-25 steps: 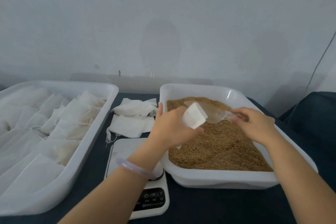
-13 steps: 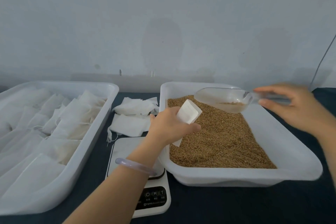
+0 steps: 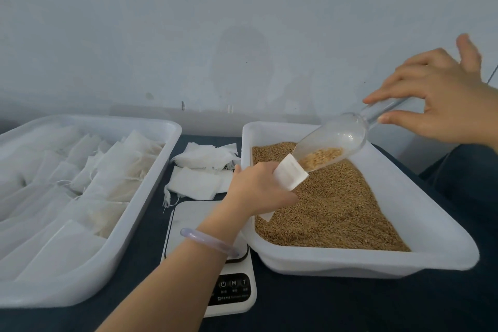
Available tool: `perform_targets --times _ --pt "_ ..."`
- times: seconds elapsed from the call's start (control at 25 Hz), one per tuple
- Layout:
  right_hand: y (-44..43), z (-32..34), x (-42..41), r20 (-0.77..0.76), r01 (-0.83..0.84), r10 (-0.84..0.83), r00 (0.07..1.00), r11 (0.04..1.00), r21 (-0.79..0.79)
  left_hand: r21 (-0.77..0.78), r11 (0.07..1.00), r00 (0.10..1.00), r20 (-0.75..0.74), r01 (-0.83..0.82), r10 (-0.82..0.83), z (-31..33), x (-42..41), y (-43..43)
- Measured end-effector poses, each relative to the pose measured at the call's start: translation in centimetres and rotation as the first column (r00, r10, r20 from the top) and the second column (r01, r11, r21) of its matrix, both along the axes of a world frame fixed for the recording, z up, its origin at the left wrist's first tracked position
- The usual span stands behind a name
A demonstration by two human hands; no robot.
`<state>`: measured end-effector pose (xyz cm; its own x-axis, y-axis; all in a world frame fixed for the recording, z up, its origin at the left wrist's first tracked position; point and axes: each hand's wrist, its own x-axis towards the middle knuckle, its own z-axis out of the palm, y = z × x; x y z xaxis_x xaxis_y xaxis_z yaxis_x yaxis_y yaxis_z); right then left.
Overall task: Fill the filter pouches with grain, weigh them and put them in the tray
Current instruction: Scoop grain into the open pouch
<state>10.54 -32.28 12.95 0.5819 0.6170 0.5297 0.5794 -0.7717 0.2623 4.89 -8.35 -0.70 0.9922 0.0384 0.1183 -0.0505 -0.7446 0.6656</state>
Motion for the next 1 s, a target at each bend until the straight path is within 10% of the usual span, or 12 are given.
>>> perform_targets --times 0.4,0.6,1.0 --pt "-0.9 -0.6 1.2 -0.014 -0.013 0.015 1.0 0.991 0.13 -0.154 0.988 1.0 0.006 -0.02 0.022 0.0 -0.2 0.3" --pt "-2.3 -7.2 2.6 -0.31 0.306 -0.287 0.907 0.952 0.016 -0.288 0.956 0.997 0.044 -0.046 0.061 -0.4 0.1 0.7" --pt "-0.1 -12.8 1.6 -0.614 0.169 -0.074 0.786 0.981 0.099 -0.255 0.965 0.996 0.052 -0.06 0.075 -0.6 0.3 0.6"
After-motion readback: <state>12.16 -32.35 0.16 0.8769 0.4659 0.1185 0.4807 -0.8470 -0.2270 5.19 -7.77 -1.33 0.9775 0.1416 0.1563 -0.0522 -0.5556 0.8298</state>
